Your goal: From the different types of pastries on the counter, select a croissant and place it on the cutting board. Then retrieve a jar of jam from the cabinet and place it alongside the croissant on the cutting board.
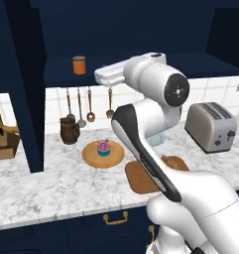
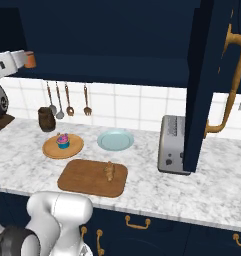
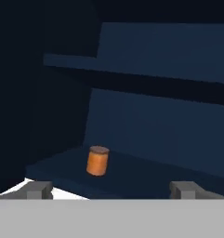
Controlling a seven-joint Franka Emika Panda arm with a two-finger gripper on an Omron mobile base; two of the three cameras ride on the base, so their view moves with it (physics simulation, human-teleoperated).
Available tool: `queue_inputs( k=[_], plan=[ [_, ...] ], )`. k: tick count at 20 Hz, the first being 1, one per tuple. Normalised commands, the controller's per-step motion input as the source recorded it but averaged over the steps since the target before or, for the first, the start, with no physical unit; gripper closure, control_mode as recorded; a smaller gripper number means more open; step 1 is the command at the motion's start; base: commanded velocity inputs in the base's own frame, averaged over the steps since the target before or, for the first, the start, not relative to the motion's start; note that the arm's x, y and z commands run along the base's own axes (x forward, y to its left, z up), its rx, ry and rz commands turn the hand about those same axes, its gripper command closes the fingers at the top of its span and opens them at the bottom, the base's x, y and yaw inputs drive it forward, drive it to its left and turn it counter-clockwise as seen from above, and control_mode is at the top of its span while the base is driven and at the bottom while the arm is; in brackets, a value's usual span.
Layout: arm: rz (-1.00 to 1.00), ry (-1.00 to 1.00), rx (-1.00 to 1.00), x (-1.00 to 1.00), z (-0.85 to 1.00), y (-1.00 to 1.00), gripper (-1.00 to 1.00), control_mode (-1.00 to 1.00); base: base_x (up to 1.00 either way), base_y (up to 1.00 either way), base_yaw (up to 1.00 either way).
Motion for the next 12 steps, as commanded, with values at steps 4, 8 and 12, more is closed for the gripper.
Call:
queue_inputs(
  k=[4, 8, 12],
  plan=[
    [0.00, 0.11, 0.06, 0.54, 0.19, 0.08, -1.00, -1.00, 0.00, 0.00, 0.00],
    [0.00, 0.33, 0.00, 0.76, 0.00, 0.02, -1.00, -1.00, 0.00, 0.00, 0.00],
    [0.00, 0.28, 0.00, 0.64, 0.01, 0.18, -1.00, -1.00, 0.00, 0.00, 0.00]
  ],
)
